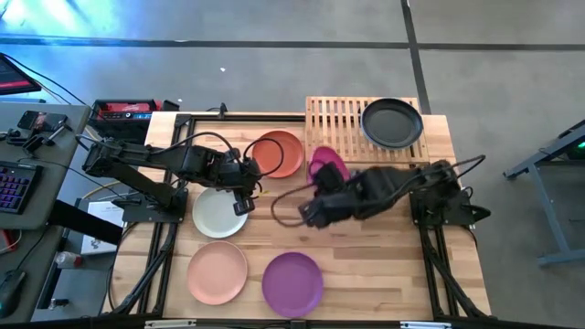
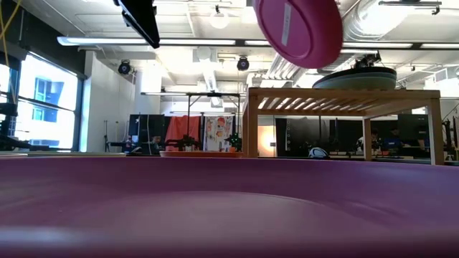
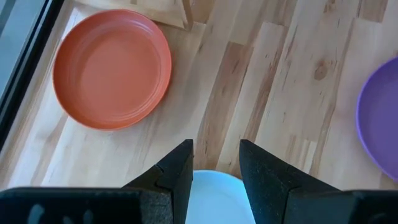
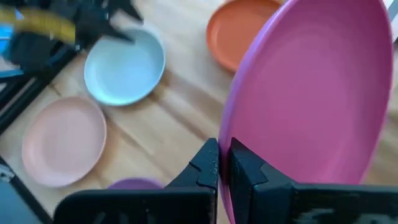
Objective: Place and stack plates onto a shelf
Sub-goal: Stack the pink plate on top of the black plate on the shelf
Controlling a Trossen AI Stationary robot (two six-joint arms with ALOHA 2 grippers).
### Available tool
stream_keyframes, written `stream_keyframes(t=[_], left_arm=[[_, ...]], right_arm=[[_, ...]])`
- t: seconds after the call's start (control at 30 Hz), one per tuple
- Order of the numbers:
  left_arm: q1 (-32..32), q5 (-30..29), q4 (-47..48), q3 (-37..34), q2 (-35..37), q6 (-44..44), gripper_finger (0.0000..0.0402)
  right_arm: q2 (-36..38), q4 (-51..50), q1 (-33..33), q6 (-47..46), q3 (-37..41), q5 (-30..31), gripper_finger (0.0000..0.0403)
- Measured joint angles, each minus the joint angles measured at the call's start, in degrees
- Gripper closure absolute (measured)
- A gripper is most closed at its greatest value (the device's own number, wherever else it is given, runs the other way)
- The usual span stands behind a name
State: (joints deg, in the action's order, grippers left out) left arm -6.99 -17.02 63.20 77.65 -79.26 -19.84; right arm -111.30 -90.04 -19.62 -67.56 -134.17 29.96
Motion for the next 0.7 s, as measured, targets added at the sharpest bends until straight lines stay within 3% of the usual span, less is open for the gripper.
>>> stream_keyframes(t=[0.7], left_arm=[[9.8,-0.1,0.0,0.0,0.0,2.7,0.0282]], right_arm=[[12.7,0.0,23.1,32.8,0.0,2.6,0.0403]])
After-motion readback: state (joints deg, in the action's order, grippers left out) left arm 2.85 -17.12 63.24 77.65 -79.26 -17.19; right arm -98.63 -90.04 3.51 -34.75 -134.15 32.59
